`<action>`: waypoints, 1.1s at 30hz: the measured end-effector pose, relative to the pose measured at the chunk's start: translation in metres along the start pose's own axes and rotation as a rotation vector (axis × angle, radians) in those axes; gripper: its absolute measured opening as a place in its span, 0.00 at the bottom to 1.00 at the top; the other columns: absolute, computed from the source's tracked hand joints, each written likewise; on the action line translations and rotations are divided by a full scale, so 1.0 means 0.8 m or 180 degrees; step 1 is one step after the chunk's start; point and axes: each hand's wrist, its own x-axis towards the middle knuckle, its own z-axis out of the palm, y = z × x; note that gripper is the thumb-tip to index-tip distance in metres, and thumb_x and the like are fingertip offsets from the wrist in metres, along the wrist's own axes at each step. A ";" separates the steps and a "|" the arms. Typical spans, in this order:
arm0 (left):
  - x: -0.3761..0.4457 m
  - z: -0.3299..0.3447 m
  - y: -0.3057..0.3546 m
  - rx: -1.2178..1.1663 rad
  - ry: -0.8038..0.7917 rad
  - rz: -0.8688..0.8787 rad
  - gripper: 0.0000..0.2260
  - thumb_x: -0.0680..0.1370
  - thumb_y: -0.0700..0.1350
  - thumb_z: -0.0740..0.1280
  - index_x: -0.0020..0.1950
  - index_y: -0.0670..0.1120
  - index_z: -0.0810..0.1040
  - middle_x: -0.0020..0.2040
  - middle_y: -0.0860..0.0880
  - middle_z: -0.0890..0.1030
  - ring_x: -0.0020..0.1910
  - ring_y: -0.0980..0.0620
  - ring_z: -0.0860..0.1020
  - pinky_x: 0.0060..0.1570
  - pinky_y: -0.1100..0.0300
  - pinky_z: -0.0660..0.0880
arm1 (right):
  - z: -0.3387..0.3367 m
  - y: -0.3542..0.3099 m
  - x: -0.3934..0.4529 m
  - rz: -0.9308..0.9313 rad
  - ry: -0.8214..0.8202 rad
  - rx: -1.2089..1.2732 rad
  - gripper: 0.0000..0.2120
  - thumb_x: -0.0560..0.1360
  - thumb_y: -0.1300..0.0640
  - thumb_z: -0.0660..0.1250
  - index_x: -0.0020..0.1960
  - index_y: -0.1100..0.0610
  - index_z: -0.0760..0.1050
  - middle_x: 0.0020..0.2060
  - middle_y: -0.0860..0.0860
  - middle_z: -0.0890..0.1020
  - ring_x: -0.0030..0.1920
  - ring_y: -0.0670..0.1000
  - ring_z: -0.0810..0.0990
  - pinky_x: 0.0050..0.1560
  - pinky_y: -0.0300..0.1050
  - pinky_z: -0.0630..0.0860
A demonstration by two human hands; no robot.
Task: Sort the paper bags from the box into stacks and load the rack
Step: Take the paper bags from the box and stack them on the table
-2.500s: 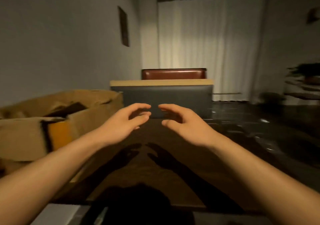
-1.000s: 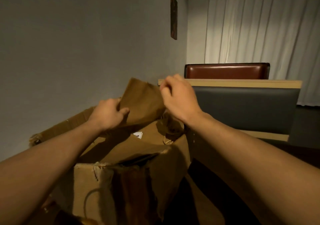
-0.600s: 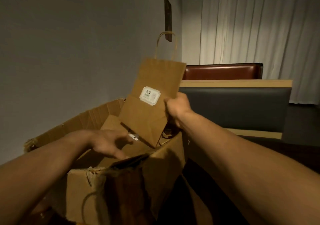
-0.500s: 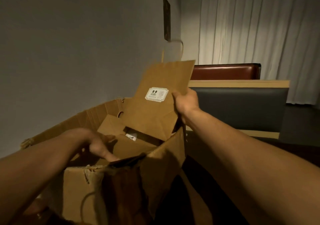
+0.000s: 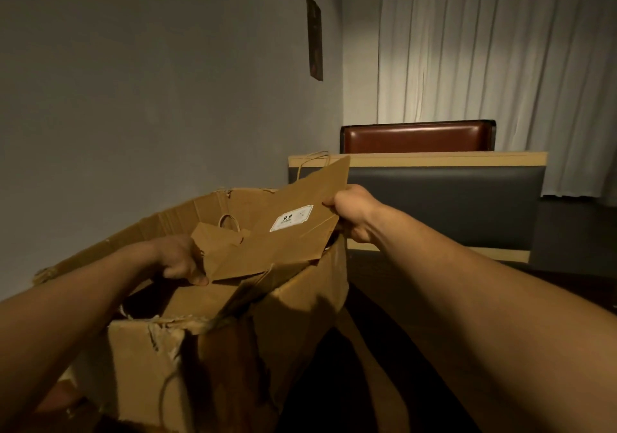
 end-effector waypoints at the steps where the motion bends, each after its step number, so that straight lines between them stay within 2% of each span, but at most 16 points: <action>1: 0.001 -0.002 0.001 -0.0016 -0.0015 -0.0031 0.17 0.74 0.47 0.74 0.60 0.41 0.80 0.54 0.48 0.82 0.54 0.49 0.78 0.53 0.59 0.73 | 0.000 -0.001 -0.002 0.0005 -0.0011 -0.0042 0.09 0.81 0.65 0.57 0.45 0.56 0.72 0.40 0.55 0.81 0.42 0.54 0.83 0.57 0.54 0.81; 4: -0.006 -0.009 0.000 -0.0701 -0.0305 -0.0048 0.14 0.75 0.45 0.73 0.57 0.45 0.75 0.58 0.49 0.78 0.62 0.45 0.75 0.64 0.53 0.69 | 0.000 -0.003 -0.007 0.0049 -0.0015 -0.0084 0.09 0.81 0.65 0.57 0.46 0.56 0.72 0.40 0.54 0.81 0.40 0.53 0.83 0.48 0.49 0.82; 6: -0.011 -0.019 -0.009 -0.1397 -0.0360 -0.0120 0.14 0.74 0.42 0.73 0.58 0.42 0.76 0.59 0.46 0.79 0.61 0.43 0.75 0.68 0.47 0.69 | -0.003 -0.005 -0.010 0.0169 -0.0044 -0.0008 0.07 0.82 0.64 0.57 0.48 0.56 0.72 0.44 0.55 0.82 0.45 0.54 0.84 0.51 0.49 0.82; 8: -0.016 -0.038 -0.022 -0.1851 0.0248 -0.0029 0.11 0.75 0.37 0.72 0.55 0.39 0.77 0.53 0.42 0.80 0.50 0.44 0.78 0.55 0.50 0.75 | -0.009 -0.007 -0.013 0.0321 -0.0101 0.0046 0.05 0.82 0.63 0.58 0.51 0.57 0.72 0.49 0.57 0.83 0.51 0.57 0.84 0.57 0.53 0.81; 9: -0.019 -0.051 -0.028 -0.1959 0.0710 0.0023 0.11 0.75 0.35 0.71 0.56 0.37 0.77 0.50 0.41 0.80 0.45 0.45 0.78 0.46 0.53 0.76 | -0.011 -0.008 -0.014 0.0376 -0.0140 0.0053 0.05 0.82 0.62 0.58 0.54 0.58 0.72 0.51 0.58 0.83 0.51 0.56 0.85 0.55 0.52 0.82; 11: -0.029 -0.080 -0.035 -0.2056 0.1521 0.0067 0.14 0.74 0.35 0.71 0.59 0.35 0.77 0.48 0.40 0.78 0.40 0.46 0.76 0.38 0.56 0.73 | -0.014 -0.010 -0.019 0.0454 -0.0214 0.0087 0.07 0.82 0.62 0.58 0.59 0.58 0.71 0.50 0.57 0.83 0.46 0.55 0.85 0.38 0.45 0.82; 12: -0.039 -0.094 -0.033 -0.2084 0.1842 0.0123 0.13 0.75 0.35 0.70 0.59 0.36 0.77 0.47 0.40 0.78 0.39 0.46 0.75 0.38 0.57 0.73 | -0.014 -0.012 -0.021 0.0478 -0.0252 0.0147 0.07 0.82 0.62 0.58 0.59 0.58 0.70 0.48 0.57 0.82 0.44 0.54 0.85 0.32 0.42 0.80; 14: -0.059 -0.115 -0.017 -0.2115 0.2335 0.0302 0.10 0.78 0.35 0.66 0.59 0.41 0.77 0.50 0.41 0.79 0.43 0.43 0.77 0.43 0.55 0.74 | -0.011 -0.013 -0.028 0.0498 -0.0323 0.0277 0.06 0.82 0.62 0.57 0.57 0.58 0.71 0.43 0.56 0.82 0.41 0.53 0.85 0.30 0.42 0.80; 16: -0.082 -0.119 0.008 -0.2138 0.2692 0.0621 0.11 0.79 0.37 0.65 0.61 0.44 0.78 0.53 0.44 0.80 0.51 0.45 0.78 0.50 0.55 0.73 | -0.003 -0.015 -0.037 0.0476 -0.0394 0.0415 0.07 0.82 0.62 0.57 0.56 0.59 0.73 0.41 0.56 0.83 0.40 0.54 0.85 0.35 0.45 0.83; 18: -0.115 -0.099 0.042 -0.1626 0.2886 0.1095 0.10 0.79 0.37 0.66 0.59 0.45 0.80 0.51 0.47 0.80 0.51 0.50 0.77 0.51 0.58 0.71 | 0.002 -0.019 -0.044 0.0352 -0.0342 0.0700 0.08 0.82 0.62 0.58 0.56 0.60 0.74 0.42 0.56 0.83 0.42 0.55 0.85 0.42 0.50 0.84; 20: -0.142 -0.058 0.076 -0.0655 0.2712 0.1876 0.13 0.78 0.37 0.66 0.61 0.47 0.80 0.55 0.49 0.82 0.55 0.51 0.78 0.55 0.58 0.71 | -0.004 -0.027 -0.052 0.0212 -0.0264 0.1323 0.08 0.82 0.59 0.59 0.56 0.61 0.74 0.50 0.58 0.83 0.51 0.59 0.84 0.51 0.56 0.82; 22: -0.160 -0.013 0.106 -0.0063 0.2359 0.2451 0.19 0.79 0.42 0.64 0.69 0.54 0.75 0.64 0.55 0.79 0.63 0.55 0.76 0.64 0.58 0.70 | -0.024 -0.032 -0.059 0.0196 -0.0306 0.1857 0.14 0.82 0.50 0.60 0.57 0.59 0.75 0.57 0.59 0.82 0.56 0.61 0.83 0.56 0.60 0.80; 25: -0.177 0.028 0.147 -0.0027 0.2219 0.2703 0.19 0.81 0.45 0.61 0.71 0.58 0.70 0.69 0.57 0.75 0.68 0.58 0.71 0.72 0.57 0.65 | -0.071 -0.028 -0.082 0.0230 -0.0485 0.1793 0.23 0.77 0.37 0.62 0.56 0.56 0.77 0.48 0.60 0.86 0.46 0.59 0.85 0.55 0.58 0.79; 28: -0.194 0.046 0.197 0.0332 0.2273 0.3287 0.20 0.82 0.43 0.59 0.74 0.57 0.67 0.73 0.57 0.69 0.73 0.58 0.65 0.74 0.62 0.53 | -0.121 -0.019 -0.116 0.0125 -0.0464 0.1133 0.18 0.76 0.53 0.70 0.64 0.57 0.76 0.50 0.59 0.86 0.48 0.58 0.86 0.49 0.55 0.82; 31: -0.199 0.068 0.245 0.0948 0.2197 0.3317 0.29 0.81 0.39 0.59 0.79 0.57 0.53 0.80 0.54 0.54 0.78 0.52 0.57 0.75 0.55 0.52 | -0.178 -0.012 -0.148 -0.0064 -0.0078 0.0657 0.11 0.78 0.66 0.65 0.58 0.56 0.78 0.45 0.56 0.86 0.44 0.55 0.86 0.39 0.49 0.83; 33: -0.210 0.082 0.281 0.1041 0.1552 0.3348 0.36 0.80 0.41 0.61 0.79 0.61 0.43 0.80 0.56 0.39 0.79 0.49 0.47 0.76 0.49 0.49 | -0.226 0.002 -0.167 -0.0334 0.0178 0.0567 0.13 0.78 0.68 0.64 0.59 0.57 0.77 0.50 0.57 0.86 0.48 0.55 0.85 0.41 0.48 0.82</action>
